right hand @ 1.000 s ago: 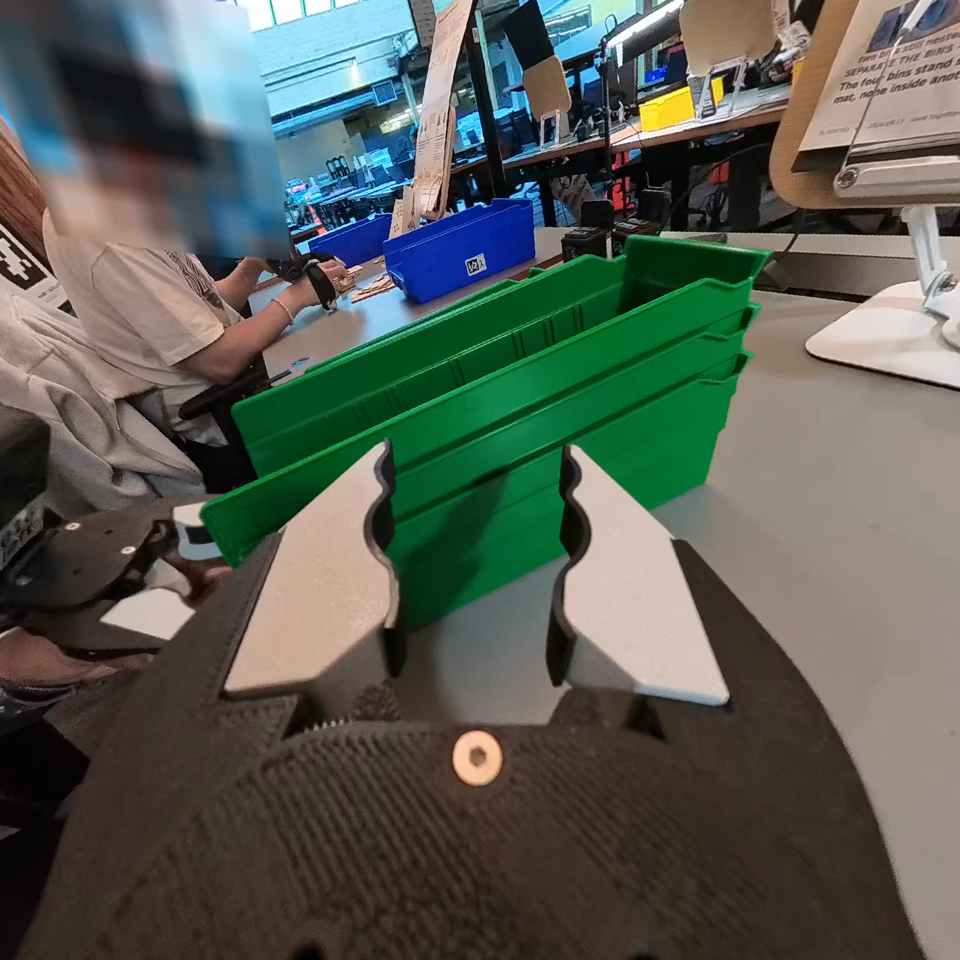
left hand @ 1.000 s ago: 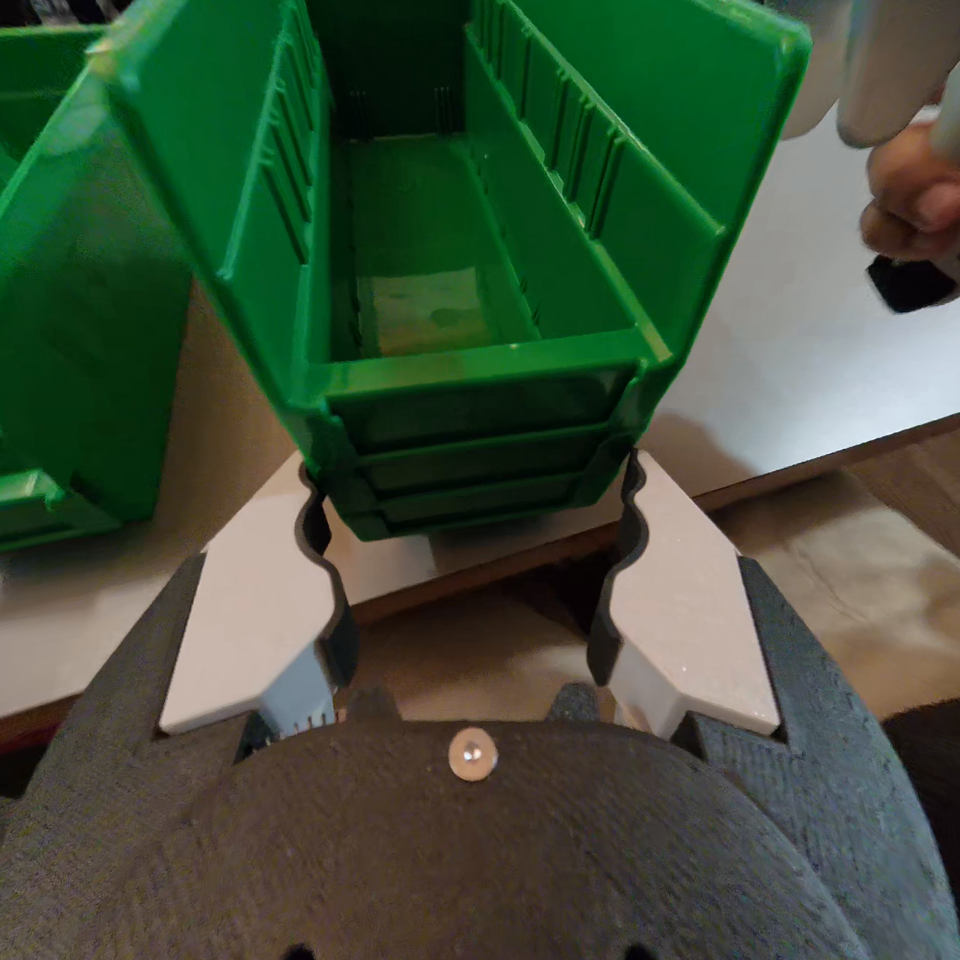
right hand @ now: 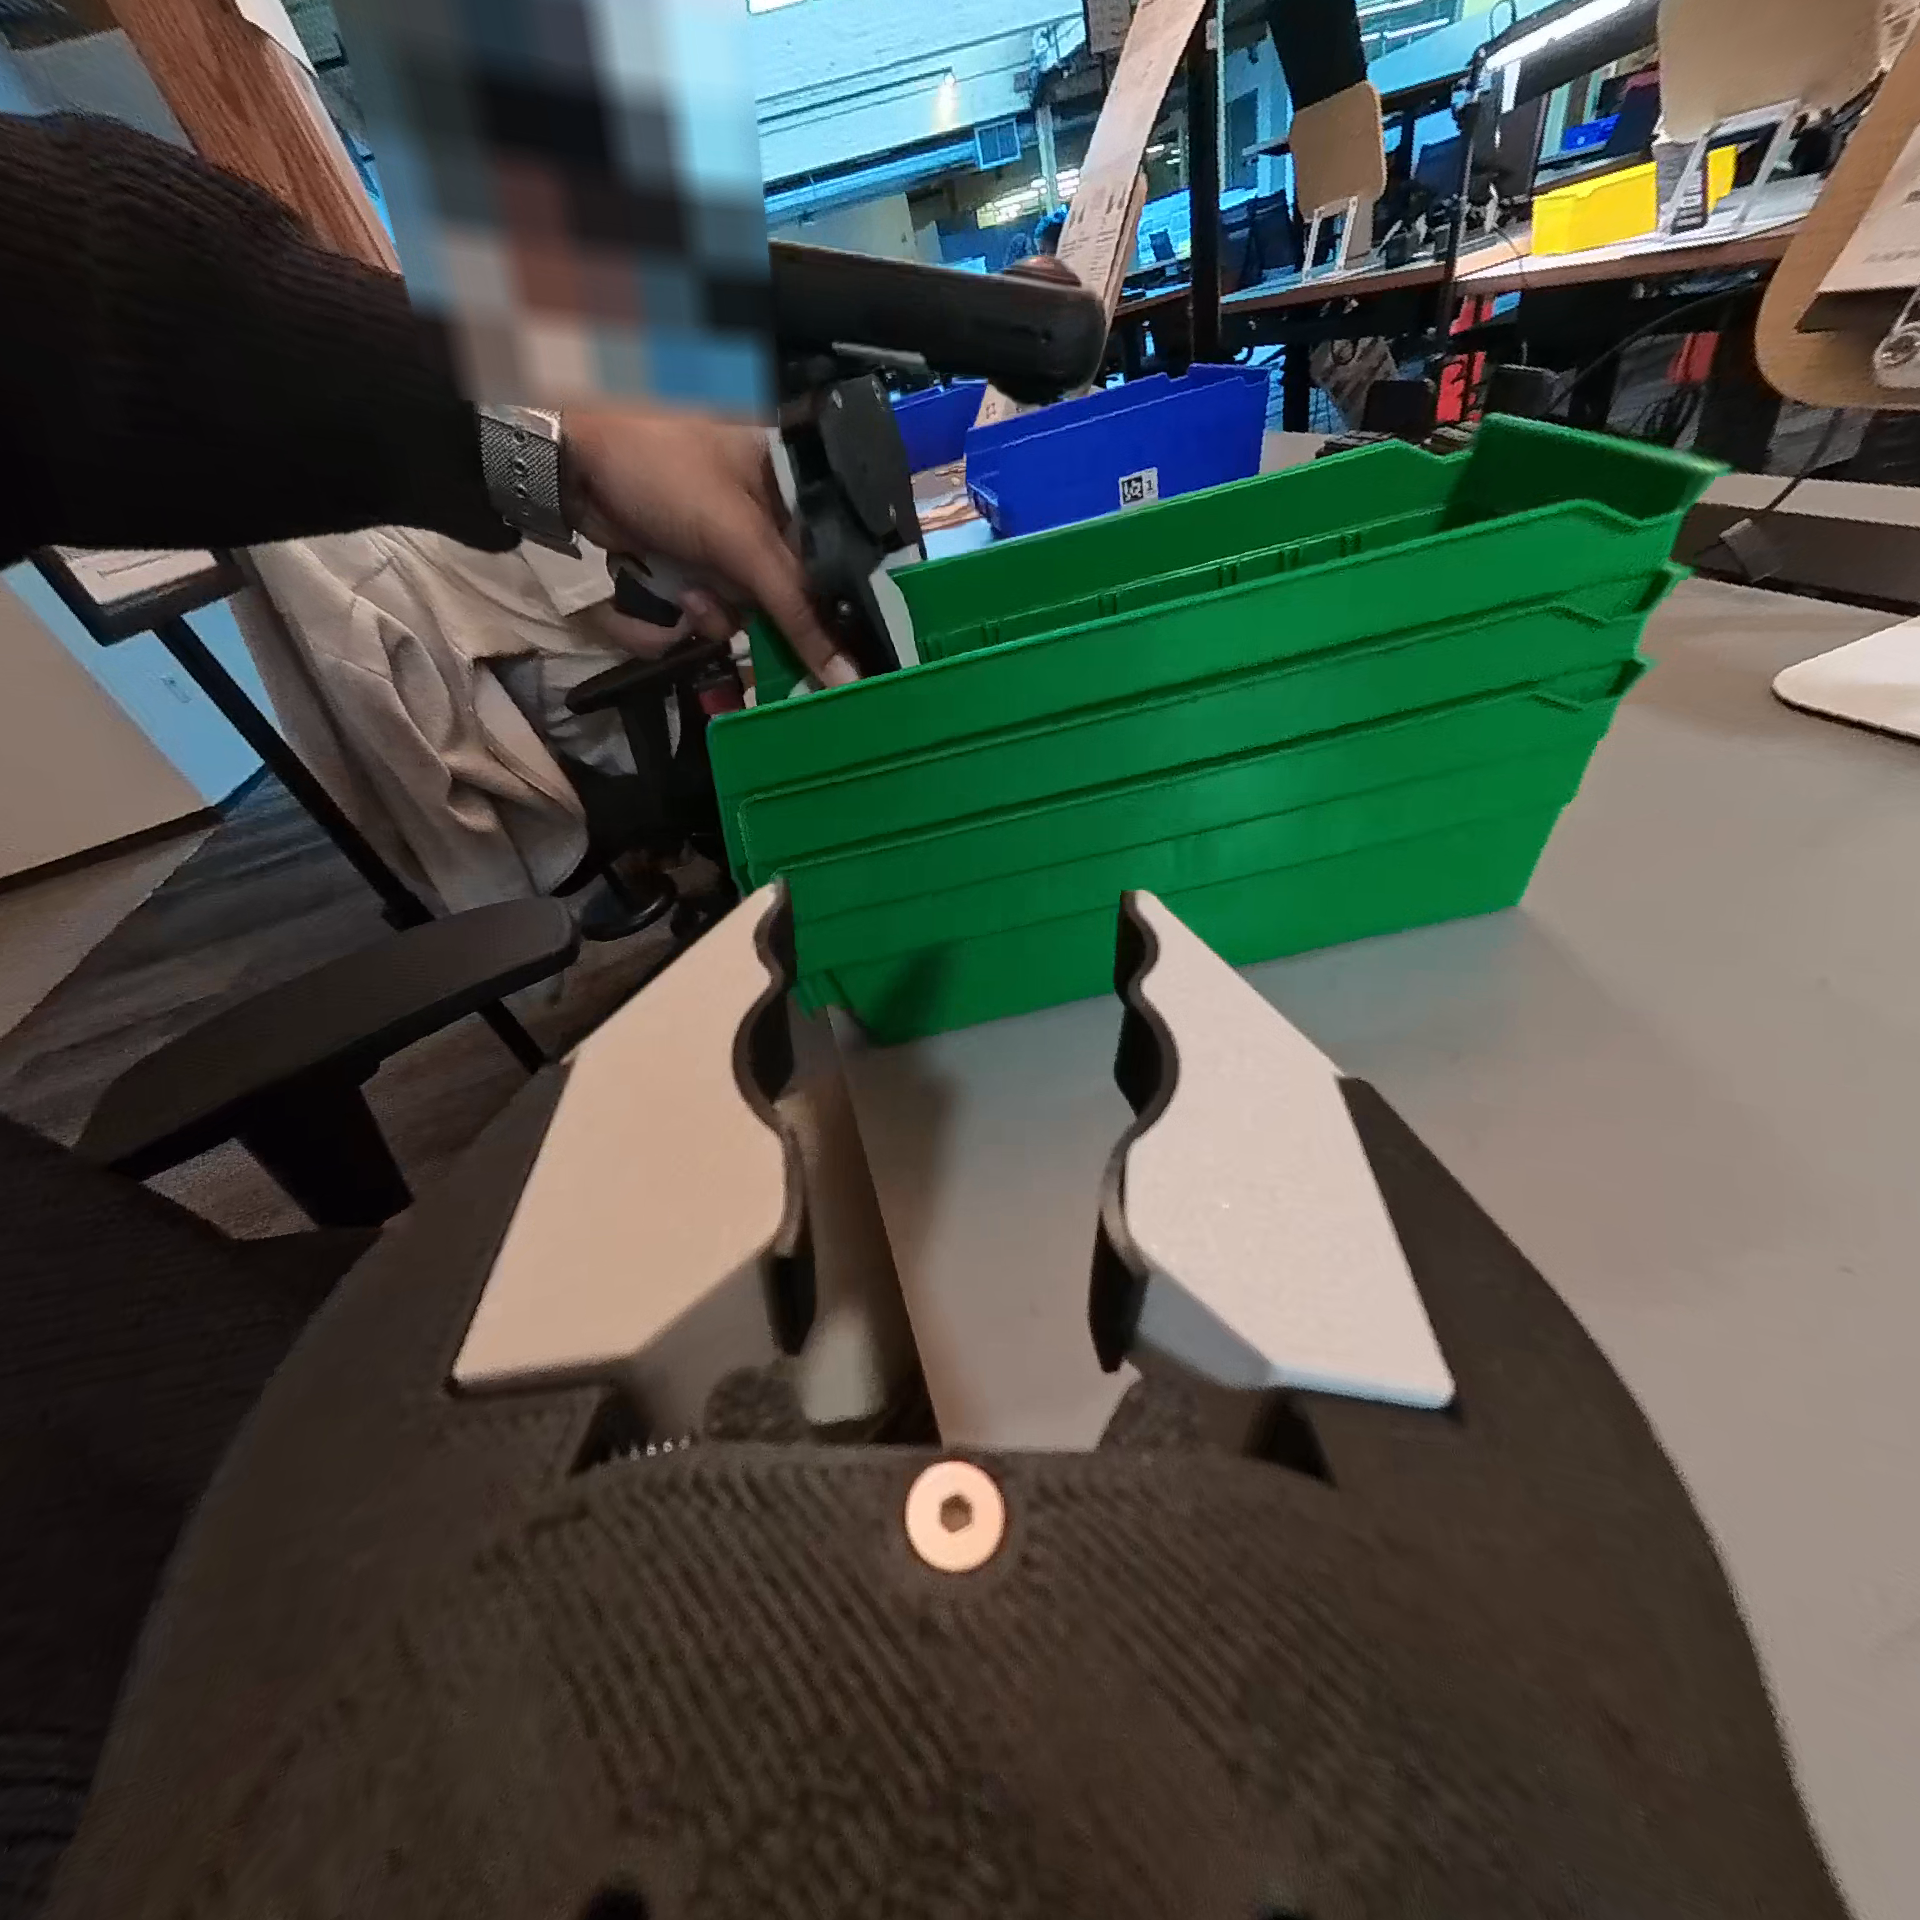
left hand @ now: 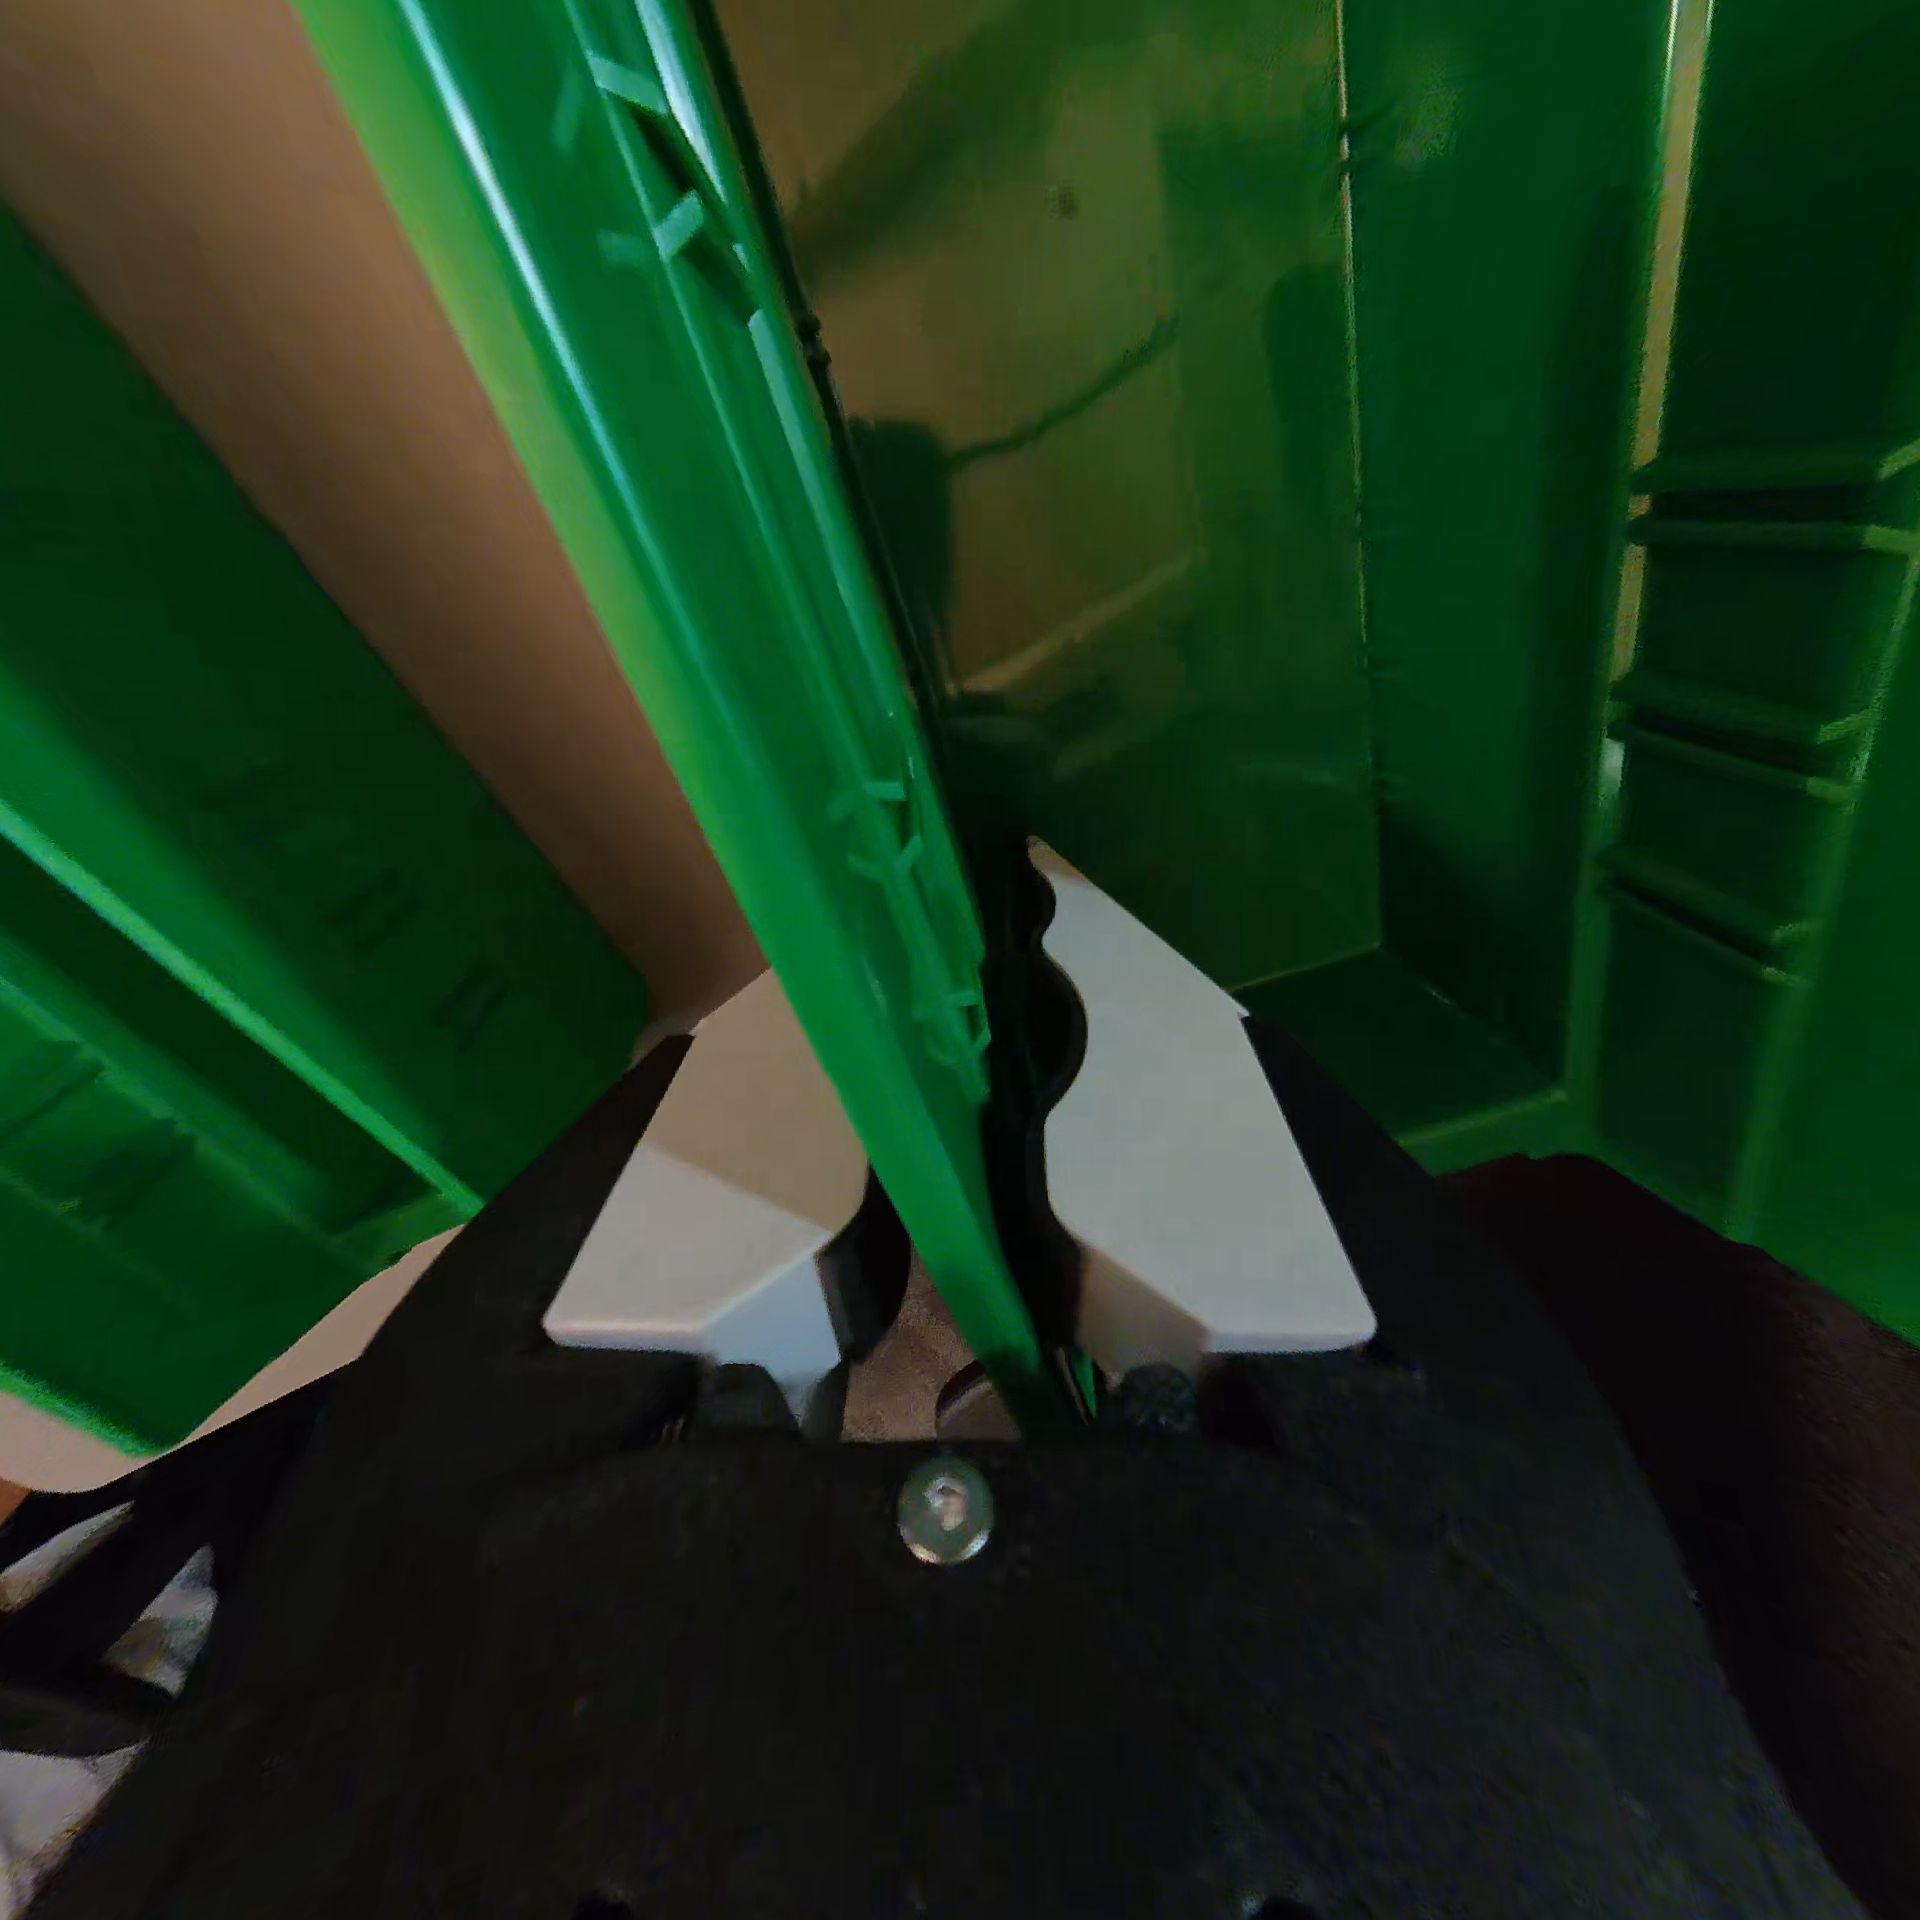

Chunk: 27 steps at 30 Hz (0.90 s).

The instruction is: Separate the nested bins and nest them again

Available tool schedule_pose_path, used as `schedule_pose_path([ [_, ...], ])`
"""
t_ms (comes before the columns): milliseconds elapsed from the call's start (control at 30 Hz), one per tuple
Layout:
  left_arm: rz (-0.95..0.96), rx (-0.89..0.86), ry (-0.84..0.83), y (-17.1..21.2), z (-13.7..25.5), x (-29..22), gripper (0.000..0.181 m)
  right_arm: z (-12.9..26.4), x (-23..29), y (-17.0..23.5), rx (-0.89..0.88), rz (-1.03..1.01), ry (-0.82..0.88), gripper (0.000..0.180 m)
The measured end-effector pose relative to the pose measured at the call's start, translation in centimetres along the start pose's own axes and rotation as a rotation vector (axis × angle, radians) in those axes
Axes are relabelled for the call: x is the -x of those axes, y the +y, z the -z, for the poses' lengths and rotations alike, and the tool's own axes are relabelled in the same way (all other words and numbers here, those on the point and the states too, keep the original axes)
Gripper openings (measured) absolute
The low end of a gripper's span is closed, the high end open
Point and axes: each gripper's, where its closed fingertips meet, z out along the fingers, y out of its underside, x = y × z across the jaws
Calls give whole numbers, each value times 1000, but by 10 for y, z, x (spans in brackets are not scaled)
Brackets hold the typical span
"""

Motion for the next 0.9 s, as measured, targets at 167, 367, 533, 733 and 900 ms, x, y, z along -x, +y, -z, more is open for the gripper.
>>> schedule_pose_path([
  [167, -7, -8, 5, 6, 23, -1, 13, 4, 1, -7, -20, 5, 5, 61],
  [367, 57, -135, 12, 14, 78, 15, 12, 7, -2, -8, -28, -6, 14, 61],
  [533, 174, -226, -57, 32, 147, 71, 13, 5, 0, -5, -23, -21, 8, 61],
  [733, 327, -234, -47, 60, 167, 129, 14, 0, 4, 1, 7, -18, -1, 60],
  [900, 384, -156, 5, 73, 137, 151, 14, -1, 4, 4, 21, -5, 9, 60],
])
